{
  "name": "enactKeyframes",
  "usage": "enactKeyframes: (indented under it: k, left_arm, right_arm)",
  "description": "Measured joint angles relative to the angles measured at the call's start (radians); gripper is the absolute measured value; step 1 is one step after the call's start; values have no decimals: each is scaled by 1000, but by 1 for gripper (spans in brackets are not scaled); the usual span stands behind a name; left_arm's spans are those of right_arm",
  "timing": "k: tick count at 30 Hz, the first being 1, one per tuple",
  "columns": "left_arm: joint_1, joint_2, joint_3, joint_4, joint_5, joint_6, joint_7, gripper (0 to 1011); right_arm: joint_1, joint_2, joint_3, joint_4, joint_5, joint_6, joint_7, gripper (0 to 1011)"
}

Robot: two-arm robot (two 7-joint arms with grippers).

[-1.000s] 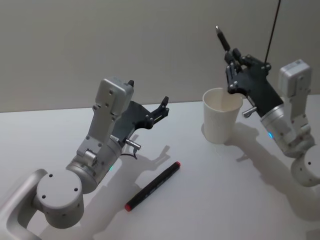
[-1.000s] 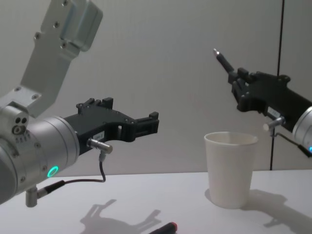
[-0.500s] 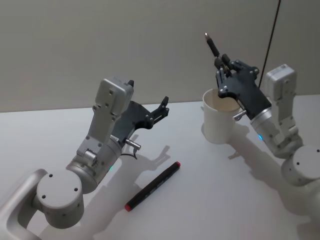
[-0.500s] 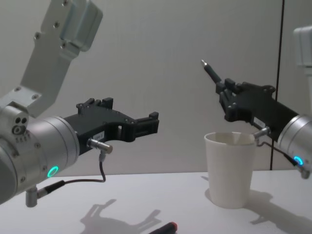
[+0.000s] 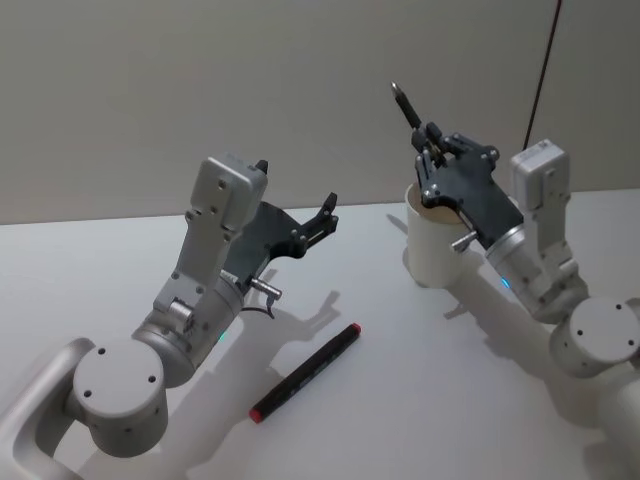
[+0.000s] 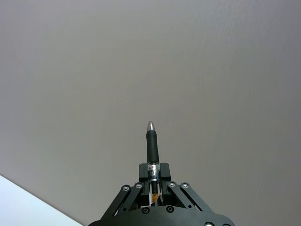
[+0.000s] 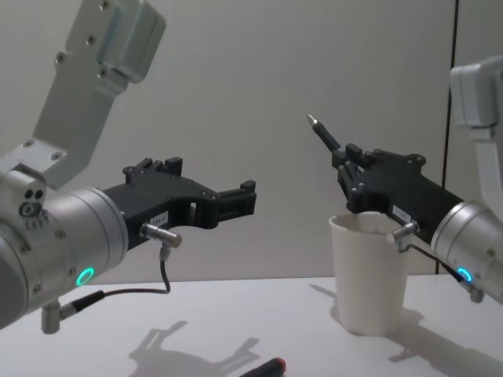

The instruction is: Place the pen into the pen holder.

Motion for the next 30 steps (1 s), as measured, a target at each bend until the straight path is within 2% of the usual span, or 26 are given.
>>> enactKeyframes:
  k: [6, 9, 14, 18, 19, 22, 28, 29, 30]
  left_arm:
    - [0, 0, 0, 0, 0, 0, 0, 1001]
    - [0, 0, 0, 0, 0, 0, 0, 1001]
    - [0, 0, 0, 0, 0, 0, 0, 1001]
    - [0, 0, 0, 0, 0, 0, 0, 1001]
    - [0, 0, 0, 0, 0, 0, 0, 1001]
    - [0, 0, 0, 0, 0, 0, 0, 1001]
    - [0, 0, 0, 0, 0, 0, 0, 1001]
    - [0, 0, 0, 0, 0, 0, 0, 1001]
    - [0, 0, 0, 0, 0, 0, 0, 1001]
  right_arm:
    - [-3, -1, -3, 4, -2, 0, 0, 130]
    - [-5, -1, -4, 6, -3, 0, 0, 190]
    - [-7, -1, -5, 8, -4, 0, 0, 319]
    - [-8, -2, -6, 9, -4, 0, 0, 482]
    - [-8, -2, -6, 9, -4, 0, 0, 482]
    - [-9, -2, -7, 10, -5, 1, -1, 603]
    - [-9, -2, -7, 10, -5, 1, -1, 754]
    - [-9, -2, -7, 10, -5, 2, -1, 816]
    - [-10, -2, -7, 9, -5, 3, -1, 834]
